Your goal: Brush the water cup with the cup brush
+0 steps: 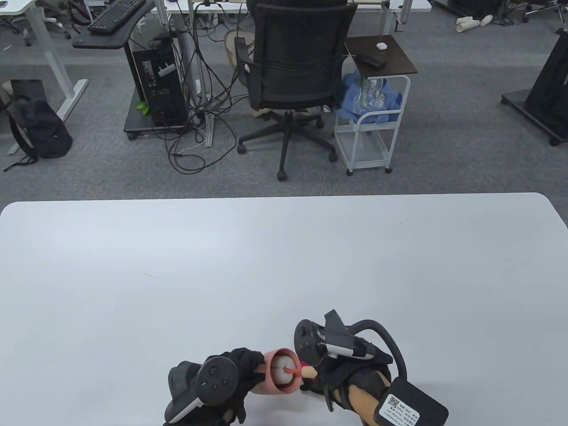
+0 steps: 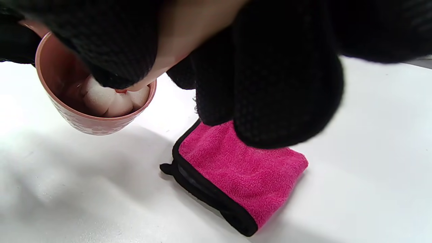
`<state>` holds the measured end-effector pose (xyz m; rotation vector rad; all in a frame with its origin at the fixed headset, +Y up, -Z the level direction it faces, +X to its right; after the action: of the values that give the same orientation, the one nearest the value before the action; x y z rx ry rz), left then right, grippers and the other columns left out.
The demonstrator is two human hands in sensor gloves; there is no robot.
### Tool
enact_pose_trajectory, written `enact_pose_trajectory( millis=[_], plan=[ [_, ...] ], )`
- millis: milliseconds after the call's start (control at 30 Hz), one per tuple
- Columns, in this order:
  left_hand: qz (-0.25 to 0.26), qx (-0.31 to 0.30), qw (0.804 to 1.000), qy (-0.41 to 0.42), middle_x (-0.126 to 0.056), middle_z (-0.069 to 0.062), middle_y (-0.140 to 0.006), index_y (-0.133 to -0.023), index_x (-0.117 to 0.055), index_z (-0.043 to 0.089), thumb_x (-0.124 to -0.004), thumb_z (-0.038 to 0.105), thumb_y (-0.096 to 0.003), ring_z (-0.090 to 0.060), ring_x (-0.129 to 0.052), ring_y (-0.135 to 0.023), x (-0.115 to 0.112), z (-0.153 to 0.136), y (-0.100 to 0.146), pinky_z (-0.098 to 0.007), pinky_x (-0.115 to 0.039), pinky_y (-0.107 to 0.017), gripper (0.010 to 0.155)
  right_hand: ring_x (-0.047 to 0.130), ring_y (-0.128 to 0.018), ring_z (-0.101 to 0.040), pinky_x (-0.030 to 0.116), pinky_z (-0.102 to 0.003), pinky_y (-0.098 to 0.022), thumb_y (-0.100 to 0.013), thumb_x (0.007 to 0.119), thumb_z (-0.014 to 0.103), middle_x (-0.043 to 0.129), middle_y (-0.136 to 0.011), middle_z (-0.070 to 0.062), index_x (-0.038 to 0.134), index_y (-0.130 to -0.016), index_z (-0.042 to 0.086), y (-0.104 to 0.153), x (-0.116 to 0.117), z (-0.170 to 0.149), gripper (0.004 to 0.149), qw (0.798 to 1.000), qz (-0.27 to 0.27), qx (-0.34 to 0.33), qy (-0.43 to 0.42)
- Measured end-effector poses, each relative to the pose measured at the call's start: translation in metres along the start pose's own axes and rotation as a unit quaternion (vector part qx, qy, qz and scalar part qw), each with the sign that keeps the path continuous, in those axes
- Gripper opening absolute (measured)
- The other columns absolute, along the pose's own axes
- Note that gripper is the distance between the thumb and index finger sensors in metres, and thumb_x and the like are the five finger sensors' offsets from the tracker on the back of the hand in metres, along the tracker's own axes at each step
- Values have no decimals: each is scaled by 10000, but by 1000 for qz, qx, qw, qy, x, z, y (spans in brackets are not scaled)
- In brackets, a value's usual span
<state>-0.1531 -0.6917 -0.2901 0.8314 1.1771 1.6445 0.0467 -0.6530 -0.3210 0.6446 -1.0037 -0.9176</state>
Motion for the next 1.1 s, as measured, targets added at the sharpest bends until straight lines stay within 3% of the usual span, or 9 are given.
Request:
enact_pose_trajectory(
  millis=[467, 800, 1100],
  plan=[
    [15, 14, 1000, -23, -889, 60, -810, -776, -816, 366, -817, 440, -377, -201, -1067, -542, 4, -5, 3, -434, -856, -612, 406, 1025, -228, -299, 813, -457, -248, -428, 802, 415, 966, -574, -175, 757, -920, 189, -3, 4, 20, 543, 999, 8, -40, 4],
    [22, 16, 1000, -12, -907, 50, -804, -774, -824, 365, -815, 439, -376, -199, -1084, -530, 6, -6, 3, -424, -867, -604, 405, 1020, -215, -283, 815, -442, -245, -431, 798, 432, 971, -562, -162, 760, -917, 196, 3, -17, 25, 542, 998, -14, -55, 9],
    [8, 15, 1000, -12, -908, 52, -813, -772, -828, 381, -818, 438, -376, -209, -1082, -554, 3, -6, 1, -429, -855, -618, 400, 1017, -222, -283, 813, -441, -253, -429, 804, 434, 970, -568, -157, 760, -919, 210, -4, -21, 19, 541, 998, -17, -53, 17]
  ],
)
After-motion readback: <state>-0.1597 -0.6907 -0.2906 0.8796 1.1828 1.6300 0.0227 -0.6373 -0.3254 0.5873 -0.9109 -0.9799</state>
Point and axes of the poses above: the tracker on the back of each hand, its own z axis roughly to the thumb side, its own y axis roughly from the fingertips to the wrist, x = y × z, the point moved 3 cm from there along -y, roughly from the wrist to the fingertips
